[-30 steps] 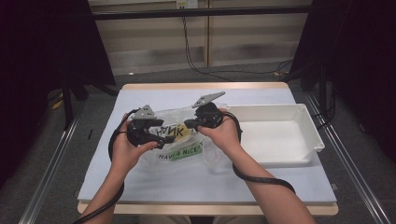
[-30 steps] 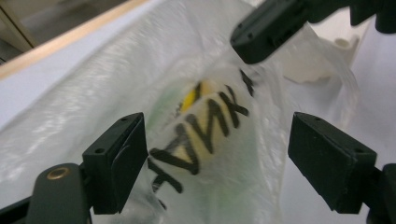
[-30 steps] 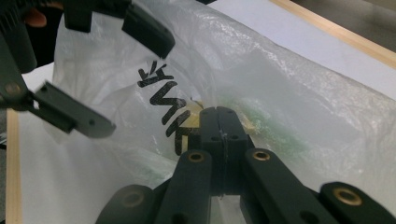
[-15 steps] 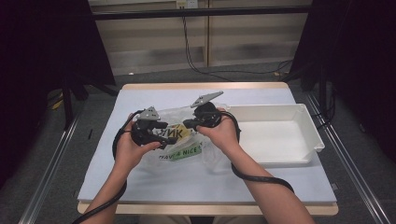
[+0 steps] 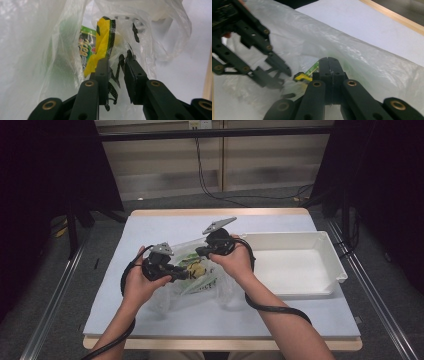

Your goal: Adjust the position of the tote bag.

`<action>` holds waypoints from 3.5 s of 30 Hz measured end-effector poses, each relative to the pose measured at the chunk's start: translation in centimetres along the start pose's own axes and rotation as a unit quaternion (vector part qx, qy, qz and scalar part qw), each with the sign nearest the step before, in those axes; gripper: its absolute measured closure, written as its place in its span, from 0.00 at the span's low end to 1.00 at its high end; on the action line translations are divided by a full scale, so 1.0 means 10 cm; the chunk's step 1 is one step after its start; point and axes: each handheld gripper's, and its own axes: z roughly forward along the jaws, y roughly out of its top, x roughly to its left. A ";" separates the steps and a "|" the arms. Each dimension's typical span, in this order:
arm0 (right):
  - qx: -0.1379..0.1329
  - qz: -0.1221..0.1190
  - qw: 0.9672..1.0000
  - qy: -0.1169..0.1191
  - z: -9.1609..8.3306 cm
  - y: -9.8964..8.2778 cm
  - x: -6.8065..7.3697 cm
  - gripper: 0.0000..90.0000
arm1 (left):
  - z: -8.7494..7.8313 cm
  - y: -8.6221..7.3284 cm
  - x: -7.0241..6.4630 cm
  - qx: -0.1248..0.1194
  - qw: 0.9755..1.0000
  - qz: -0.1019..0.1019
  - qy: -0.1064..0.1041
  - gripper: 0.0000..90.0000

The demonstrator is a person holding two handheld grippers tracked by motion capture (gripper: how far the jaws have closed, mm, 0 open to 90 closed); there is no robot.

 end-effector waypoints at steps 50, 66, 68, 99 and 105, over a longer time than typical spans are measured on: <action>0.037 0.066 0.994 -0.072 0.42 0.05 -0.76 1.00 | -0.02 -0.45 -0.26 0.069 0.991 -0.022 -0.109 1.00; 0.054 0.079 0.990 -0.105 0.45 0.12 -0.97 1.00 | 0.00 -0.58 -0.35 0.095 0.987 -0.027 -0.128 1.00; 0.053 0.080 0.990 -0.106 0.46 0.10 -0.99 1.00 | 0.01 -0.58 -0.36 0.102 0.986 -0.026 -0.129 1.00; 0.031 0.015 0.997 -0.065 0.08 0.01 -0.58 0.73 | -0.10 -0.31 -0.24 0.033 0.996 -0.032 -0.078 0.65; 0.022 0.001 0.998 -0.056 -0.01 0.01 -0.47 0.65 | -0.06 -0.28 -0.23 0.028 0.996 -0.030 -0.078 0.65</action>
